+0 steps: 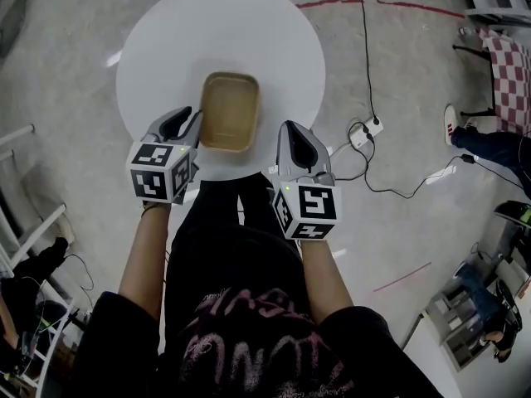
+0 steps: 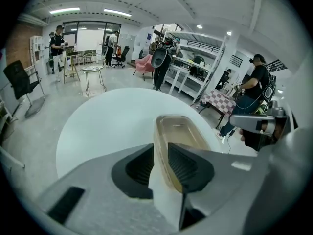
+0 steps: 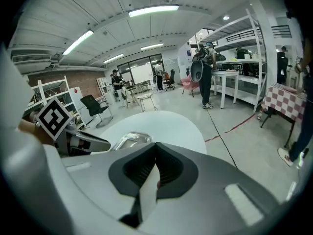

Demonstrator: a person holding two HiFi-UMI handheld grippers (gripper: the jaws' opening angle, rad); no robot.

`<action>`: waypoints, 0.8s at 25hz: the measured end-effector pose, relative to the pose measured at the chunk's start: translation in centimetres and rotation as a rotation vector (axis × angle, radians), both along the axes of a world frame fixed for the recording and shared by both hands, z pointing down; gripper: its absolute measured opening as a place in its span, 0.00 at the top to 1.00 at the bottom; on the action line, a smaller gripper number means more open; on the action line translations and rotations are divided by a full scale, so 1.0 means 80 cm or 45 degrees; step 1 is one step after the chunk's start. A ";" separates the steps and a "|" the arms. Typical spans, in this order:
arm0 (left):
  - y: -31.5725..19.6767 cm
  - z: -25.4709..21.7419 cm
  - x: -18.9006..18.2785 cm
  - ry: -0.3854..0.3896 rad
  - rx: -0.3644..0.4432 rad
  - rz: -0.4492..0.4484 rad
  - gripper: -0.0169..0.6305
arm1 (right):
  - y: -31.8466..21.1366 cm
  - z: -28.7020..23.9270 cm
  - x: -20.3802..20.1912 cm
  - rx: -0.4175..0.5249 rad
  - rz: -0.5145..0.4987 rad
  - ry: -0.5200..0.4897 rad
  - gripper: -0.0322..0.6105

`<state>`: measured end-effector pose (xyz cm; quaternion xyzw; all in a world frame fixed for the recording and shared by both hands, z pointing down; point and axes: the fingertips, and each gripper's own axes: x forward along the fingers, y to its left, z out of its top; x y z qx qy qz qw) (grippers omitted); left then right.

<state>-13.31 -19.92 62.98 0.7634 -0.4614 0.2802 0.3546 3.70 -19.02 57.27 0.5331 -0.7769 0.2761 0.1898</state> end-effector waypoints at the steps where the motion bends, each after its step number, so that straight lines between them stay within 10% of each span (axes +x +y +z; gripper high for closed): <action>1: 0.000 0.002 0.001 0.000 -0.006 0.001 0.83 | 0.000 0.002 0.000 -0.004 0.000 0.000 0.94; 20: -0.003 0.016 0.004 0.048 -0.072 -0.021 0.86 | -0.011 0.017 0.009 -0.042 0.007 0.009 0.94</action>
